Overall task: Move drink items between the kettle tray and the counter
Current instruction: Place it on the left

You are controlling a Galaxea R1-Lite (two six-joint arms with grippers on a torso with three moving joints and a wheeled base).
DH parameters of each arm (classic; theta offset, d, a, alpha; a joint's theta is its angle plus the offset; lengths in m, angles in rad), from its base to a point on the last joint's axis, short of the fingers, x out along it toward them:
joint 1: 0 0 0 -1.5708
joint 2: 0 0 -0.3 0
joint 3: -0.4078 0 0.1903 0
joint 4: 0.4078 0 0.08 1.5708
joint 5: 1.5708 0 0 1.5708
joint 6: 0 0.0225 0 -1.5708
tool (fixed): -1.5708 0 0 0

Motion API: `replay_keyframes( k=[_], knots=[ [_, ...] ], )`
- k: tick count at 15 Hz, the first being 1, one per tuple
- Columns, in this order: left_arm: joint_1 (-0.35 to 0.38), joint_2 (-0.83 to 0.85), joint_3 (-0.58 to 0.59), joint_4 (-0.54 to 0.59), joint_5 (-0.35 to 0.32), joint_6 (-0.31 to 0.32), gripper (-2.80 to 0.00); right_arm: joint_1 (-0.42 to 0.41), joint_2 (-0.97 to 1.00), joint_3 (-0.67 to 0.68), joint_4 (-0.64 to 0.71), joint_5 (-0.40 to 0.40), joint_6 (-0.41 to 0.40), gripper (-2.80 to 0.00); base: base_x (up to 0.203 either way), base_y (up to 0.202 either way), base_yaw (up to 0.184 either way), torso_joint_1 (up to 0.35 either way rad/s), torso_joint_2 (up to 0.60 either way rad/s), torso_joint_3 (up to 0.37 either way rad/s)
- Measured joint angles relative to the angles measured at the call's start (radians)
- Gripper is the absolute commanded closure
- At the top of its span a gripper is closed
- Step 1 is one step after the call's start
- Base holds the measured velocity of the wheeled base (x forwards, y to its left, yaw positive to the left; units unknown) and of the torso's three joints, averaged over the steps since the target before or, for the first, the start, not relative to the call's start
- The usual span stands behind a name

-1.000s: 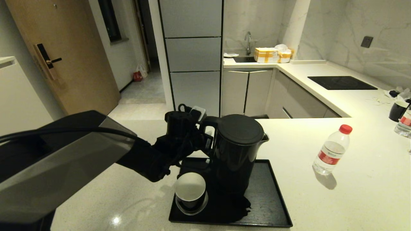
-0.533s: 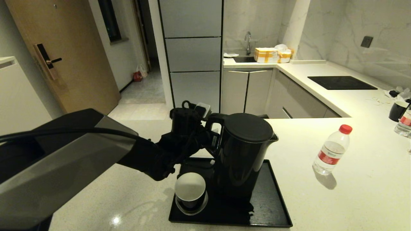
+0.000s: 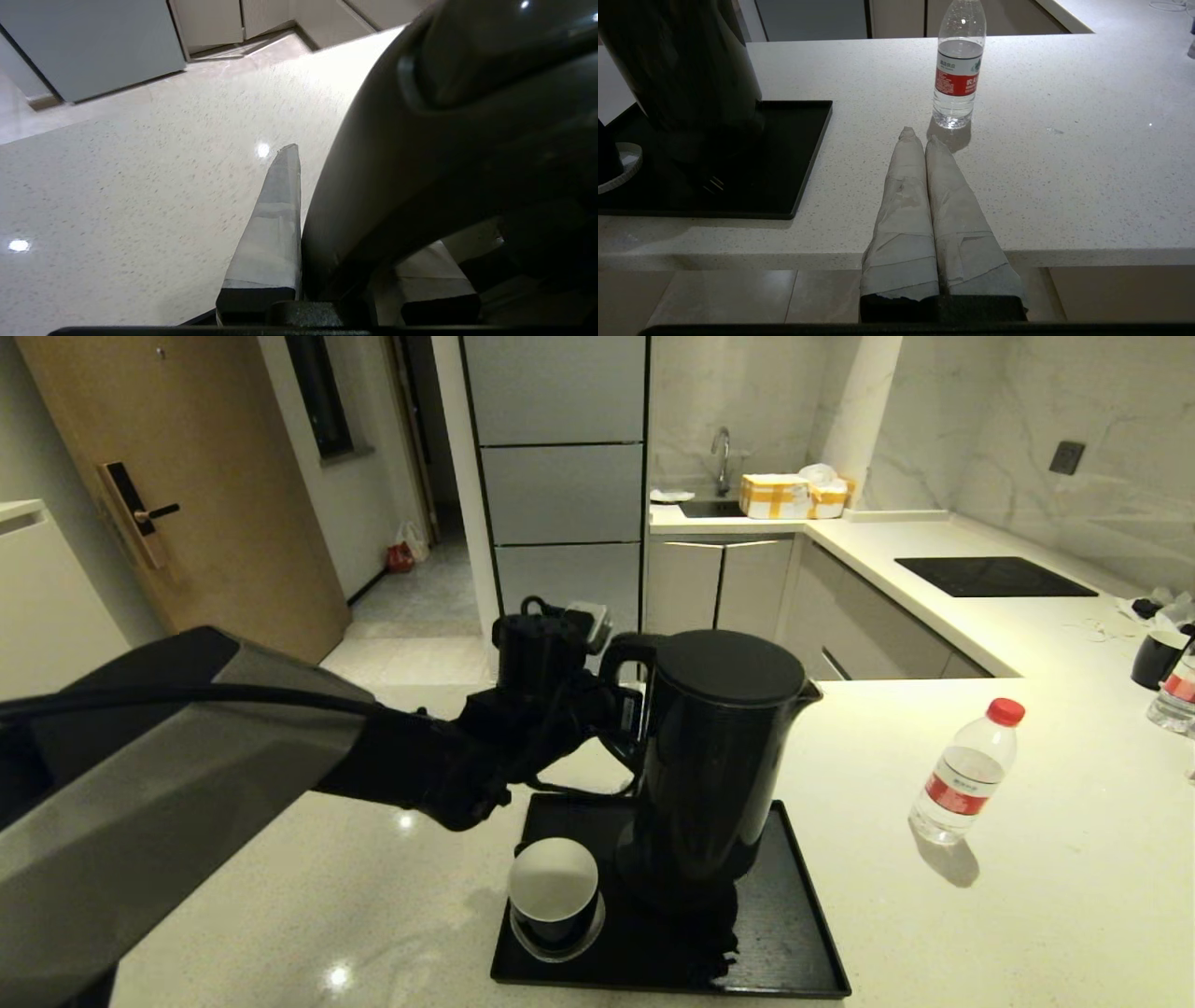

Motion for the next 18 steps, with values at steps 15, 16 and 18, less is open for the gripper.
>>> replay_keyframes(
  k=[15, 16, 18],
  knots=[
    [0.367, -0.242, -0.339, 0.486, 0.067, -0.075, 0.00, 0.000, 0.000, 0.000, 0.000, 0.000, 0.000, 0.00, 0.000, 0.000, 0.000, 0.000, 0.00, 0.000],
    [0.404, -0.262, -0.341, 0.510, 0.067, -0.064, 0.00, 0.000, 0.000, 0.000, 0.000, 0.000, 0.000, 0.00, 0.000, 0.000, 0.000, 0.000, 0.00, 0.000],
    [0.480, -0.301, -0.339, 0.554, 0.074, -0.040, 0.00, 0.000, 0.000, 0.000, 0.000, 0.000, 0.000, 0.00, 0.000, 0.000, 0.000, 0.000, 0.00, 0.000]
  ],
)
